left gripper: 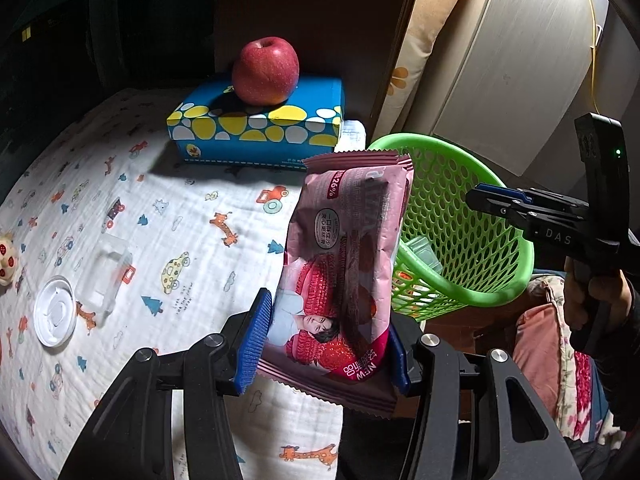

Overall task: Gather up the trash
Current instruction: 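Drop the bread from the right tool while the left tool drops the pink wrapper into the wastebasket, then move both open tools back over the bed toward the white lid and clear box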

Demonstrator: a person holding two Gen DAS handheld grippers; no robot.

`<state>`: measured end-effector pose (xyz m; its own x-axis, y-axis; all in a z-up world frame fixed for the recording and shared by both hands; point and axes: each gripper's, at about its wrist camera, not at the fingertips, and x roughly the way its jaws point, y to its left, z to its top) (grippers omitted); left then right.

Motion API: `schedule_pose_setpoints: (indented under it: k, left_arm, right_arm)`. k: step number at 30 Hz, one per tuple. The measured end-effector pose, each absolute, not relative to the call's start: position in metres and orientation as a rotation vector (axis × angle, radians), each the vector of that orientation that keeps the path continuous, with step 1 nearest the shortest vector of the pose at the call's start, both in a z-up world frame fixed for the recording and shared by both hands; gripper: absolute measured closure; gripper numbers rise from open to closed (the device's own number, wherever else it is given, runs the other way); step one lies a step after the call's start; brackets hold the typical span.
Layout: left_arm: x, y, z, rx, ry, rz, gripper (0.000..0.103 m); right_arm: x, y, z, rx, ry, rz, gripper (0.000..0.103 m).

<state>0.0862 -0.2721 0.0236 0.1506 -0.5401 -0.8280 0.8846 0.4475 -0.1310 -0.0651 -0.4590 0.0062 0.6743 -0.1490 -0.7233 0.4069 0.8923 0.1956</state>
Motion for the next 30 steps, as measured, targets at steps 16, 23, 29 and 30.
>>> schedule_pose_setpoints:
  k: [16, 23, 29, 30]
  left_arm:
    - [0.057, -0.348, 0.018, 0.478, 1.023, -1.192, 0.053]
    - [0.034, -0.384, 0.009, 0.524, 1.045, -1.233, 0.049]
    - [0.023, -0.401, 0.002, 0.530, 1.060, -1.253, 0.040]
    - [0.021, -0.402, 0.002, 0.527, 1.058, -1.254, 0.034]
  right_arm:
    - [-0.106, -0.484, 0.025, 0.365, 0.723, -0.420, 0.061]
    - [-0.131, -0.502, 0.030, 0.393, 0.689, -0.478, 0.056]
    - [-0.140, -0.510, 0.031, 0.415, 0.674, -0.491, 0.055]
    - [-0.140, -0.510, 0.031, 0.414, 0.672, -0.491, 0.055]
